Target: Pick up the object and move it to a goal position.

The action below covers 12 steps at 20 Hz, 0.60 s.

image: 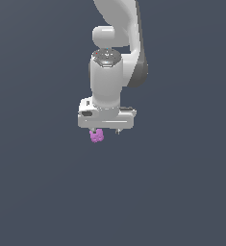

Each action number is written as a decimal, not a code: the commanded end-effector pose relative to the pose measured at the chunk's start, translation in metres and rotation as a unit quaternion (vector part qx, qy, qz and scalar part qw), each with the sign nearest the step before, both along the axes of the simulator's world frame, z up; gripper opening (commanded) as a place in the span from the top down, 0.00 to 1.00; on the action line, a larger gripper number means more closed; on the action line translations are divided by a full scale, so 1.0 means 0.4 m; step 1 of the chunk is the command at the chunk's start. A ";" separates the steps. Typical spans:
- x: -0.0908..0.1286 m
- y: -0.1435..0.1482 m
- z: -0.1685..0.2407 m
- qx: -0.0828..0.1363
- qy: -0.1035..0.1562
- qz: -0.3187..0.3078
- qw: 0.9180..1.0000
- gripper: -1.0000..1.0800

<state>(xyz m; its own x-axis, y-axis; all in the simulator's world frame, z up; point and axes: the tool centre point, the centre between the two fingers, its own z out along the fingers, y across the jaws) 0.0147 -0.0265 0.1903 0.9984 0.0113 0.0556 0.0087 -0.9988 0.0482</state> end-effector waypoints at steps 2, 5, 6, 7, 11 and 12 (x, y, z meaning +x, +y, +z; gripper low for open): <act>0.001 0.002 0.000 0.000 0.000 0.000 1.000 0.04; -0.001 -0.001 -0.003 0.000 0.001 0.001 1.000 0.04; -0.003 -0.003 -0.006 0.000 0.001 0.003 1.000 0.04; -0.006 -0.005 -0.010 0.001 0.002 0.005 1.000 0.04; -0.021 -0.020 -0.035 0.002 0.005 0.016 1.000 0.04; -0.026 -0.025 -0.043 0.003 0.006 0.020 1.000 0.04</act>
<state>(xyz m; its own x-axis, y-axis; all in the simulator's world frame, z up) 0.0072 -0.0336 0.1778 0.9980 0.0410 0.0473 0.0389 -0.9983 0.0438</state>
